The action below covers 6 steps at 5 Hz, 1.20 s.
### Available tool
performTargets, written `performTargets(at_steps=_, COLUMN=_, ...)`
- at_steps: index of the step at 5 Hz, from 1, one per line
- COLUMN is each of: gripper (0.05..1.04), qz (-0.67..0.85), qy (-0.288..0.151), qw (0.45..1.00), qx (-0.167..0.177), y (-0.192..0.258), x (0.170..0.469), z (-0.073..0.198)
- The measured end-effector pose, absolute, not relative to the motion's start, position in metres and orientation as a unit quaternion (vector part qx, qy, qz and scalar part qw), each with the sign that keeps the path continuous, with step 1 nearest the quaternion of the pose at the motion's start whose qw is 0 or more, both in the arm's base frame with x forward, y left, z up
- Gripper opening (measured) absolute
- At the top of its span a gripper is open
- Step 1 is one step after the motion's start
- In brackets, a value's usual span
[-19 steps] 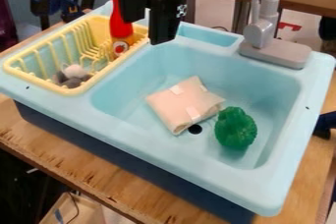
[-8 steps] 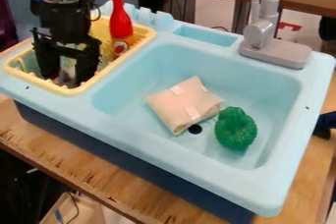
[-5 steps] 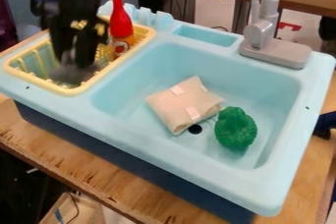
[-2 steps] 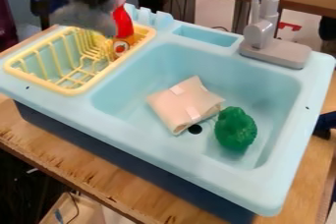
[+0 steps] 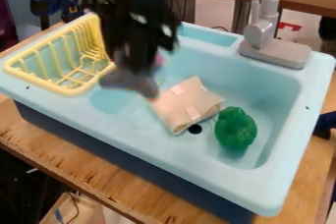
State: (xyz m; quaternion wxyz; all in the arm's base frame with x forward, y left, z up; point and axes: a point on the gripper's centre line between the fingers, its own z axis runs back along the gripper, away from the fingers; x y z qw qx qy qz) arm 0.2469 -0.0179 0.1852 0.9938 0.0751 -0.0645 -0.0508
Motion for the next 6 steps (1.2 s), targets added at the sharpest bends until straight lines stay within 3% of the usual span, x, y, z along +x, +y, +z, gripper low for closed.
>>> performTargets(at_steps=2, gripper=0.452, qz=0.013, qy=-0.095, qw=0.994, qx=0.049, y=-0.028, x=0.268, z=0.157)
performTargets(at_steps=3, gripper=0.452, qz=0.075, qy=-0.105, qw=0.989, qx=0.067, y=-0.021, x=0.273, z=0.145)
performTargets(at_steps=4, gripper=0.452, qz=0.107, qy=-0.107, qw=0.987, qx=0.062, y=-0.023, x=0.278, z=0.135)
performTargets(at_steps=6, gripper=0.452, qz=0.039, qy=-0.074, qw=0.996, qx=0.033, y=-0.069, x=0.271, z=0.125)
